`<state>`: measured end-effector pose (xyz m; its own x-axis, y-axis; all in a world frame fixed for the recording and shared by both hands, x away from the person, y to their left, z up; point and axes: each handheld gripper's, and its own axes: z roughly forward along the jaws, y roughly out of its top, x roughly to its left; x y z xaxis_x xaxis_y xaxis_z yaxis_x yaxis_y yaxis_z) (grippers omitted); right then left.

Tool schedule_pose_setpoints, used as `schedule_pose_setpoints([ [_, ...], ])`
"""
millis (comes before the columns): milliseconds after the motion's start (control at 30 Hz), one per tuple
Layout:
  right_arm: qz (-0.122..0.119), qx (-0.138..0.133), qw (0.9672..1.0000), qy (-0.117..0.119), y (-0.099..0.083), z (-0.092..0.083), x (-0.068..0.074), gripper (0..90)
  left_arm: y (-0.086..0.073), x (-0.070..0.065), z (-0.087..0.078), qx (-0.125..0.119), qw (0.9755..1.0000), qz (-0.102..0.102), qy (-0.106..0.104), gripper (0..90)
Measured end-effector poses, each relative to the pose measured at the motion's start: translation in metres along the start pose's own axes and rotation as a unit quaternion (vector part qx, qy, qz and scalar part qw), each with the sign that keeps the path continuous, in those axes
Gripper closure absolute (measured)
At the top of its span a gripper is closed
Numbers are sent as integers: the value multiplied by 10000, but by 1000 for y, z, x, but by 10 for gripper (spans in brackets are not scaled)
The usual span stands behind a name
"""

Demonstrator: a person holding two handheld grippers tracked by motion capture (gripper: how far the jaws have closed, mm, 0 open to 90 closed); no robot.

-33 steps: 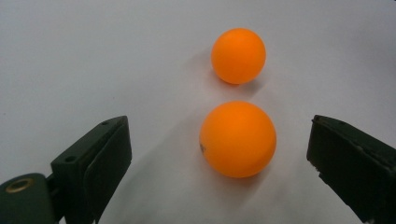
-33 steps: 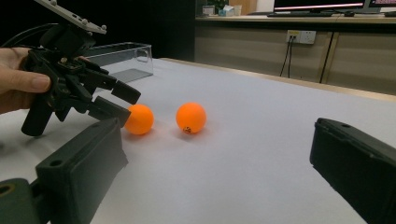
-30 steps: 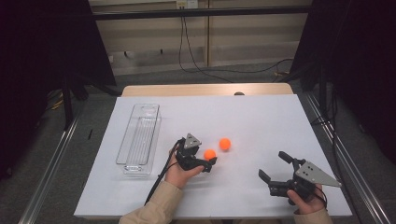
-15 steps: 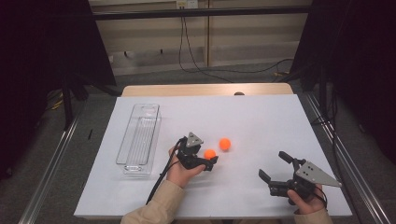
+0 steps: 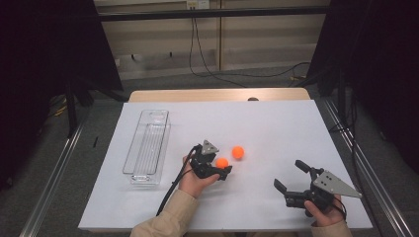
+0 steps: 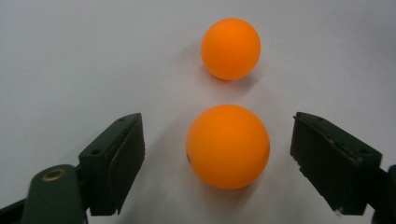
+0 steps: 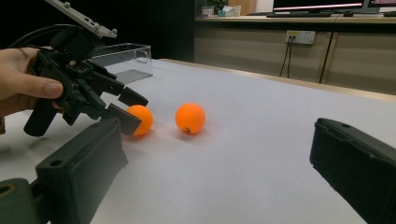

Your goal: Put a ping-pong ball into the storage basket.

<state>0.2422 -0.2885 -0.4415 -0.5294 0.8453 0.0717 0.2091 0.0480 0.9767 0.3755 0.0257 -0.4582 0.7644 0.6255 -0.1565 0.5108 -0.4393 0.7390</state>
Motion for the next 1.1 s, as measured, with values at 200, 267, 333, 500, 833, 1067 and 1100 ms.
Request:
schedule_pose_setpoints([
  [200,-1,4,10000,2,0,0,0,23,0,0,1,65,10000,8,38,238],
  [267,-3,12,10000,2,0,0,0,23,0,1,1,87,10000,14,35,253],
  [333,-6,14,10000,1,0,0,0,23,0,1,1,108,9999,12,27,278],
  [500,-3,16,10000,4,0,0,0,23,0,1,2,119,9999,13,20,304],
  [833,-6,13,10000,2,0,0,0,23,0,1,2,175,9998,22,-4,340],
  [1067,-8,5,10000,1,0,0,0,23,-1,2,3,228,9997,56,-6,379],
  [1100,-8,5,10000,1,0,0,0,23,-1,2,3,228,9997,56,-6,379],
])
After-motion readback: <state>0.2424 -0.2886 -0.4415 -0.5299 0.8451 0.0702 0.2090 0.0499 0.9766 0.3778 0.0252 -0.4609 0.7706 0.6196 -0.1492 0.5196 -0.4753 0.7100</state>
